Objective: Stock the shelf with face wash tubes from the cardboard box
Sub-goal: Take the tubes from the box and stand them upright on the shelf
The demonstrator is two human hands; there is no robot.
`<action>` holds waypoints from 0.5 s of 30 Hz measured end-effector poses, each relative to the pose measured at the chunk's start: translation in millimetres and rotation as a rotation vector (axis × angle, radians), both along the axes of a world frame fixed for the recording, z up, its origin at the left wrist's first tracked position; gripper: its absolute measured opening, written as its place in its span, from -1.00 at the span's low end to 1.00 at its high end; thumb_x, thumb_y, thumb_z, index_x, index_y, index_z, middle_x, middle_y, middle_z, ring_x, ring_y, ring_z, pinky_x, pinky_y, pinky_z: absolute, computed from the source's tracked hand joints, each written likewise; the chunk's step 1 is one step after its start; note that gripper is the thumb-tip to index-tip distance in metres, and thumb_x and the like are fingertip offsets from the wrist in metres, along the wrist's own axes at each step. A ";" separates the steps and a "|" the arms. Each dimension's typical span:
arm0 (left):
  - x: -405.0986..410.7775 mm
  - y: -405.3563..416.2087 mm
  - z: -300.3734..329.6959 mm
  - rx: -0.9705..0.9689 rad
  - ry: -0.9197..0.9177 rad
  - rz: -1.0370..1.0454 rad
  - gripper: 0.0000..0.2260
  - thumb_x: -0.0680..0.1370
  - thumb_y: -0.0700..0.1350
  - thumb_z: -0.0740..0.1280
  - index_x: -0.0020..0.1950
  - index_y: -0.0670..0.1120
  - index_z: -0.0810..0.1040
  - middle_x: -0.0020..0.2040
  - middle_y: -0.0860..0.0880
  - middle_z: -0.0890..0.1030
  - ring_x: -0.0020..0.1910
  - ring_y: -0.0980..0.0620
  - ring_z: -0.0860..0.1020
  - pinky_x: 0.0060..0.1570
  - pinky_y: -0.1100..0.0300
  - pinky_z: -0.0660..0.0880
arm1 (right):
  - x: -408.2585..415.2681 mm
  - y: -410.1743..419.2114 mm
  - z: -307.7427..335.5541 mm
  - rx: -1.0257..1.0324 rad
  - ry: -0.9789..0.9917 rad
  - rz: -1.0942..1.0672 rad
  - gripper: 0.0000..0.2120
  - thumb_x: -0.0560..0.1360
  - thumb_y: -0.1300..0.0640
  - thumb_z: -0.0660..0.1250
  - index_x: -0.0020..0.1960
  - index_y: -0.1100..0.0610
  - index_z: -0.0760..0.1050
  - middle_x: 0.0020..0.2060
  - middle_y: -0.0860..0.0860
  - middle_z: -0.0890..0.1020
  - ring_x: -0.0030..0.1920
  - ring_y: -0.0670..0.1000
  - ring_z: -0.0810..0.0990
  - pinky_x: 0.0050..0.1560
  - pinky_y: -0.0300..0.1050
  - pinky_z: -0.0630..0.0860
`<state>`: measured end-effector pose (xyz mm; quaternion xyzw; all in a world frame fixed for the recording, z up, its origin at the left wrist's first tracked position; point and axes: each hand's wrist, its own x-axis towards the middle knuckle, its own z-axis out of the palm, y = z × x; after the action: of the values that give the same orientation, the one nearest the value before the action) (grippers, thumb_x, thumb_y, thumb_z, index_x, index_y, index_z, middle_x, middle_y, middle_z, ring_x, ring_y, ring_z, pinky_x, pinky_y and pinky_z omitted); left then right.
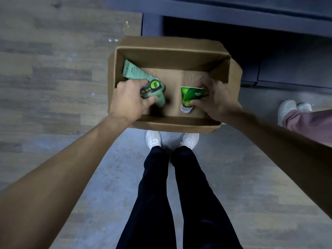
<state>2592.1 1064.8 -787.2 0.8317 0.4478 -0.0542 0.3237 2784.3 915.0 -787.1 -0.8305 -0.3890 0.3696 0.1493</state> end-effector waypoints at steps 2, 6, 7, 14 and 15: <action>1.5 0.1 29.8 -0.062 -0.064 0.023 -0.75 0.37 0.07 0.53 -0.06 -0.01 0.64 -0.13 0.02 0.69 -0.10 0.01 0.62 0.02 0.11 0.56 | -0.7 -0.9 20.0 0.029 0.094 -0.066 -0.72 0.38 0.07 0.50 -0.02 -0.08 0.44 -0.11 -0.06 0.60 -0.05 0.04 0.60 0.00 0.05 0.55; 7.2 4.7 93.5 -0.081 -0.162 -0.049 -0.78 0.36 -0.02 0.53 -0.09 -0.08 0.64 -0.20 0.03 0.68 -0.15 0.02 0.62 0.00 0.26 0.46 | -0.9 3.1 78.4 0.109 0.130 -0.134 -0.70 0.39 0.17 0.51 0.06 0.05 0.50 -0.11 0.01 0.68 -0.12 0.01 0.68 0.04 0.05 0.61; 8.8 7.0 109.8 -0.056 -0.167 -0.067 -0.79 0.36 -0.03 0.53 -0.12 -0.11 0.62 -0.23 0.01 0.67 -0.18 -0.01 0.61 -0.06 0.31 0.39 | -0.7 5.0 95.7 0.135 0.115 -0.141 -0.71 0.40 0.19 0.51 0.06 0.08 0.51 -0.12 0.00 0.69 -0.14 -0.01 0.69 0.05 0.01 0.60; 22.9 19.2 230.0 0.070 -0.226 -0.212 -0.80 0.40 0.01 0.49 -0.16 -0.08 0.56 -0.27 0.05 0.59 -0.25 -0.02 0.50 -0.02 0.15 0.35 | 0.4 14.3 217.3 0.283 0.075 -0.161 -0.72 0.42 0.21 0.50 0.08 0.10 0.52 -0.06 -0.04 0.69 -0.15 -0.16 0.68 -0.03 -0.26 0.62; 24.5 21.0 245.6 0.091 -0.231 -0.233 -0.79 0.40 0.03 0.48 -0.17 -0.06 0.54 -0.27 0.05 0.60 -0.24 -0.01 0.51 -0.01 0.12 0.38 | -0.7 15.0 233.3 0.303 0.067 -0.162 -0.71 0.42 0.23 0.51 0.09 0.11 0.52 -0.06 -0.02 0.69 -0.14 -0.16 0.68 -0.04 -0.29 0.61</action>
<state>2616.6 1085.8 -541.6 0.8925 0.3101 0.0248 0.3265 2783.6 930.0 -553.8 -0.8143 -0.3668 0.3211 0.3150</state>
